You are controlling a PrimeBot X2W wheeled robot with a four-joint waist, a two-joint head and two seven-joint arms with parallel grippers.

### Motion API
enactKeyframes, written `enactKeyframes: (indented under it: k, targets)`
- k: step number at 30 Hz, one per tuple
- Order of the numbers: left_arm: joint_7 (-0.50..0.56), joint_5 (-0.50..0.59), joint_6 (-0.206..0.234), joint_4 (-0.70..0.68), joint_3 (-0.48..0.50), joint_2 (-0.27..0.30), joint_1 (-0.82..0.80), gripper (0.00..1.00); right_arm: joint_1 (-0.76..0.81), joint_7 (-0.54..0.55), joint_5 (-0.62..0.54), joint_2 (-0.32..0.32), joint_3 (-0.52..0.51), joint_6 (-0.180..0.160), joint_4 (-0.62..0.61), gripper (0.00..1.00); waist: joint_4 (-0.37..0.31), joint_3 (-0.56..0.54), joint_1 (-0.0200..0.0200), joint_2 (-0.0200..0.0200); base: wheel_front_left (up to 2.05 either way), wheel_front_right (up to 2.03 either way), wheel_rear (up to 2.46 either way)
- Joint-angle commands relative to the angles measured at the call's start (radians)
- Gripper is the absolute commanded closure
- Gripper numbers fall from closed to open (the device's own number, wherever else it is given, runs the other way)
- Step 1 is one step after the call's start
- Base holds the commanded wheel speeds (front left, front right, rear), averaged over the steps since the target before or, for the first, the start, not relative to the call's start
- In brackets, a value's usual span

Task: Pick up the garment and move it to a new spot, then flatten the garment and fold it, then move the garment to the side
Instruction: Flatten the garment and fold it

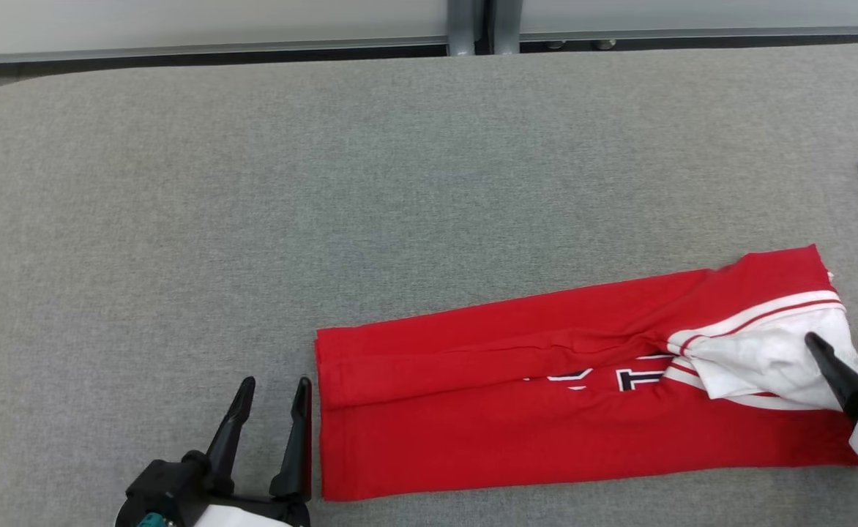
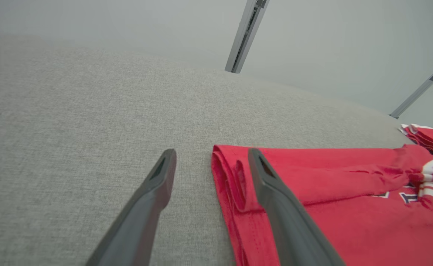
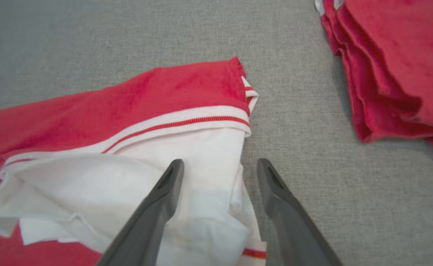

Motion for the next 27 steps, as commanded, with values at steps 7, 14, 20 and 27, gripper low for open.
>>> enactKeyframes:
  k: [7, 14, 20, 27]
  targets:
    - [-0.007, 0.089, -0.044, 0.009, 0.067, -0.072, -0.017, 0.0, -0.037, 0.025, -0.069, 0.039, 0.026, 0.0, 0.14, 0.0, 0.039, 0.036, 0.0, 0.0, 0.0, 0.0, 0.0]
    - [-0.007, 0.142, -0.1, 0.004, 0.135, -0.121, 0.007, 0.0, -0.061, 0.099, 0.003, 0.057, 0.116, 0.0, 0.23, 0.73, 0.043, 0.031, 0.0, 0.0, 0.0, 0.0, 0.0]
    - [-0.006, 0.157, -0.132, 0.024, 0.173, -0.14, 0.04, 0.0, -0.055, 0.047, 0.114, -0.038, 0.072, -0.001, 0.216, 1.0, 0.046, -0.023, 0.0, 0.0, 0.0, 0.0, 0.0]
    - [-0.006, 0.133, -0.138, 0.035, 0.197, -0.147, 0.099, 0.0, 0.012, 0.028, 0.173, -0.195, -0.084, 0.0, 0.185, 1.0, 0.06, -0.129, 0.0, 0.0, 0.0, 0.0, 0.0]
